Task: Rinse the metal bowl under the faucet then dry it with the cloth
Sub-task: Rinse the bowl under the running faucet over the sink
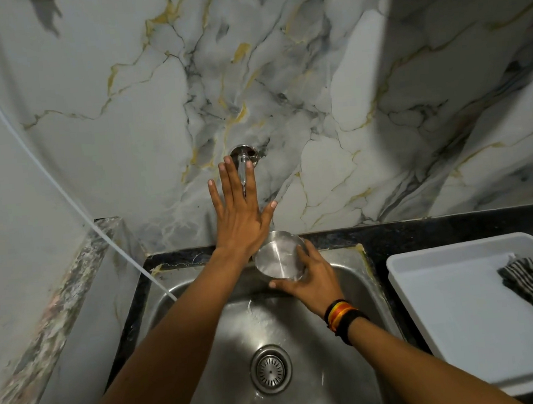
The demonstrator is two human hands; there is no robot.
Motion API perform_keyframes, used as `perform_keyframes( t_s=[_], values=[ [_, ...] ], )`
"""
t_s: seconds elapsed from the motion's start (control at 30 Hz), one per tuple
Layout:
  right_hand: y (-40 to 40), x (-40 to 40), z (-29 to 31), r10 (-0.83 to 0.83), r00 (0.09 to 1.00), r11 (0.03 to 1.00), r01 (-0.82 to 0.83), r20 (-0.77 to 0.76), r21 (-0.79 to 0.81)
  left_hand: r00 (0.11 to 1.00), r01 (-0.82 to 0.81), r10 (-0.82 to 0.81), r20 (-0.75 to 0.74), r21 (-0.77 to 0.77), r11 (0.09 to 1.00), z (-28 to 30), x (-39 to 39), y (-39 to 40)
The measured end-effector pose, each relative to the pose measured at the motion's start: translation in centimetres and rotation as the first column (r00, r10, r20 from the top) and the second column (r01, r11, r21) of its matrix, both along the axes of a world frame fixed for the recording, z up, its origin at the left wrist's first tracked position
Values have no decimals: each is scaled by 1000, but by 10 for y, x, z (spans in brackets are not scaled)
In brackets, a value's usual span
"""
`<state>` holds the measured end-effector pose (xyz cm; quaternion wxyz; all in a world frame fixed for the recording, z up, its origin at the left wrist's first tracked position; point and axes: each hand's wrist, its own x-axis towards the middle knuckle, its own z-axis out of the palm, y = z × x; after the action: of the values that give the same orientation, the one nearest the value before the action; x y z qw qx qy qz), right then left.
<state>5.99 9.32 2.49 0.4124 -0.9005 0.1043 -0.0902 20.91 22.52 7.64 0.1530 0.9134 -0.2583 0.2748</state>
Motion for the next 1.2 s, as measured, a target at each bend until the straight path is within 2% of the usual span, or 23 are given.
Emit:
perform_keyframes(
  t_s=[0.17,0.27,0.43,0.63,0.83,0.97,1.03,1.2],
  values=[
    [-14,-23,-7,-44,997,998,40,71,45,1000,-23,23,19,7,1000,0,-1,-2],
    [-16,-15,1,-66,996,997,64,55,37,999,-27,27,21,-13,1000,-1,-3,-4],
    [1,-11,6,58,998,998,-58,5,-1,999,-37,37,18,3,999,1,-3,-3],
    [-12,-8,5,-63,998,998,63,15,19,1000,-28,28,5,-25,999,-1,-3,-4],
    [-7,-11,3,51,999,999,-51,-14,-1,999,-31,31,11,-11,999,1,-3,-4],
    [-22,-17,0,-53,997,999,54,62,-8,999,-36,37,22,-35,999,-1,-3,-5],
    [-22,-13,4,-73,996,997,73,50,2,999,-37,38,26,-49,998,-2,-5,-7],
    [-12,-24,4,-6,999,1000,6,38,16,983,-157,152,98,47,986,-1,-9,-11]
  ],
)
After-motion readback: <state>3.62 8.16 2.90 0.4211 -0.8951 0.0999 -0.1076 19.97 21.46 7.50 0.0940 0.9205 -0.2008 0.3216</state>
